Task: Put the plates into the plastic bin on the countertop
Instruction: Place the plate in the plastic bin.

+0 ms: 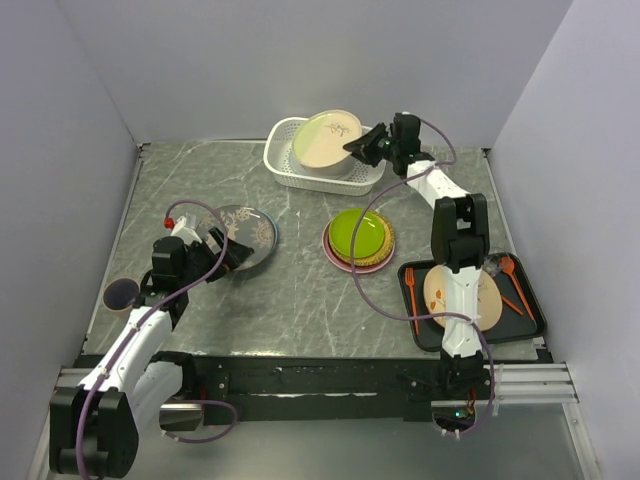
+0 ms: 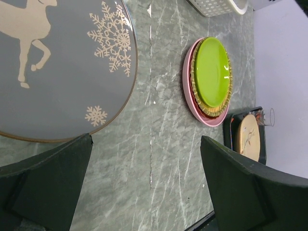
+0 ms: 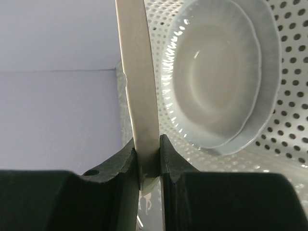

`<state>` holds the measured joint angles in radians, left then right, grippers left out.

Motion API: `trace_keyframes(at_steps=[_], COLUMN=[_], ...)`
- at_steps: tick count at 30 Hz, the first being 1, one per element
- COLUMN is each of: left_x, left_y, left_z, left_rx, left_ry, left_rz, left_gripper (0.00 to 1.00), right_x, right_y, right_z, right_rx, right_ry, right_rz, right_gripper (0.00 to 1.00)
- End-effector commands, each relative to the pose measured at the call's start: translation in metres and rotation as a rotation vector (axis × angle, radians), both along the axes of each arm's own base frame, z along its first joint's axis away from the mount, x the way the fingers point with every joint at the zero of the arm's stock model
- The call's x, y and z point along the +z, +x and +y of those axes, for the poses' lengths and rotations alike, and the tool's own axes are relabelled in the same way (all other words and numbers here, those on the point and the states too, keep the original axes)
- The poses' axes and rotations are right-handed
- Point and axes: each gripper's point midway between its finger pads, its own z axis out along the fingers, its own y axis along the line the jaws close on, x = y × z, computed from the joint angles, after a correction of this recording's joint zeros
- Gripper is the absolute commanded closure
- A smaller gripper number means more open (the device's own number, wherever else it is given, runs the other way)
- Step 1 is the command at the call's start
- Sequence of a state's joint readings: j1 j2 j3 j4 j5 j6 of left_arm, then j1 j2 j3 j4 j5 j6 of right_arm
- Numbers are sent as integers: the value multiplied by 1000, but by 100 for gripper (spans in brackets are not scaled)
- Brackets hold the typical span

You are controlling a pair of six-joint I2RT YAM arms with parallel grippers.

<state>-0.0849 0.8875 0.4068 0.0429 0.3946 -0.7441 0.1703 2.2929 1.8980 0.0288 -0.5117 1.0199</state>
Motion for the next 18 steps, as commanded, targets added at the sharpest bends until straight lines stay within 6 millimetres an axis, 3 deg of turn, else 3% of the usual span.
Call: trace_keyframes(at_steps=[1, 11, 18], left_x=[11, 15, 10], left_y=[6, 6, 4], left_z=[-2, 0, 1], left_rx=[-10, 3, 2], left_ry=[-1, 10, 17], left_rz=[-55, -59, -45], left_gripper=[1, 1, 1], right_x=[68, 65, 42], right_y=[15, 30, 39], right_z=[6, 5, 8], right_rx=[14, 3, 0], right_ry=[52, 64, 77], right_rz=[-196, -189, -150], right_gripper=[100, 100, 100])
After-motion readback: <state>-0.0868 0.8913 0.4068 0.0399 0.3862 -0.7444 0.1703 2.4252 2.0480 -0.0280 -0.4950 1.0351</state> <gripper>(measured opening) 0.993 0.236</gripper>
